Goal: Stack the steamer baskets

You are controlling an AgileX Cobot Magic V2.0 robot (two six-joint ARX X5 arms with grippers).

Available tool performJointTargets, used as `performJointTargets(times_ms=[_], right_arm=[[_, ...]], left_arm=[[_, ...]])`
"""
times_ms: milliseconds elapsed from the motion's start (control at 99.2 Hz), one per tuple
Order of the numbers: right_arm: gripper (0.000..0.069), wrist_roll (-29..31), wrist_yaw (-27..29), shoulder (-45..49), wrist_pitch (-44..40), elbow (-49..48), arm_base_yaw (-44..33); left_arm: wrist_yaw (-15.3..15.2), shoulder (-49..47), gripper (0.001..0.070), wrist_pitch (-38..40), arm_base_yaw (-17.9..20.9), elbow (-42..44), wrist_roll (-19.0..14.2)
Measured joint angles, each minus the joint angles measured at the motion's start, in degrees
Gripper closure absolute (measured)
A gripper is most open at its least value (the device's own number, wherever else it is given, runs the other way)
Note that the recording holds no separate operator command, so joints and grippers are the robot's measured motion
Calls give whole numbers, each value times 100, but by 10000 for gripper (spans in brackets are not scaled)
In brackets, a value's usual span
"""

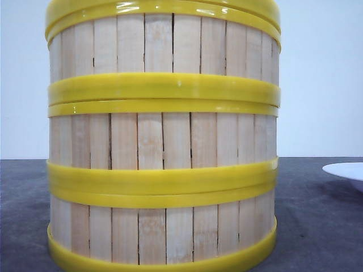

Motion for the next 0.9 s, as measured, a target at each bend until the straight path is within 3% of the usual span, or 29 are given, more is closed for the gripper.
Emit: performJointTargets(times_ms=[181,565,897], right_arm=[[681,0,-286,-514,284,-710,-203],[681,50,-308,-977,717,-1596,-262],[681,50,-452,-977,940,-1803,-262]], left_arm=[[2,0,691,0,0,0,0],[0,0,691,0,0,0,0],[2,0,691,0,0,0,0]])
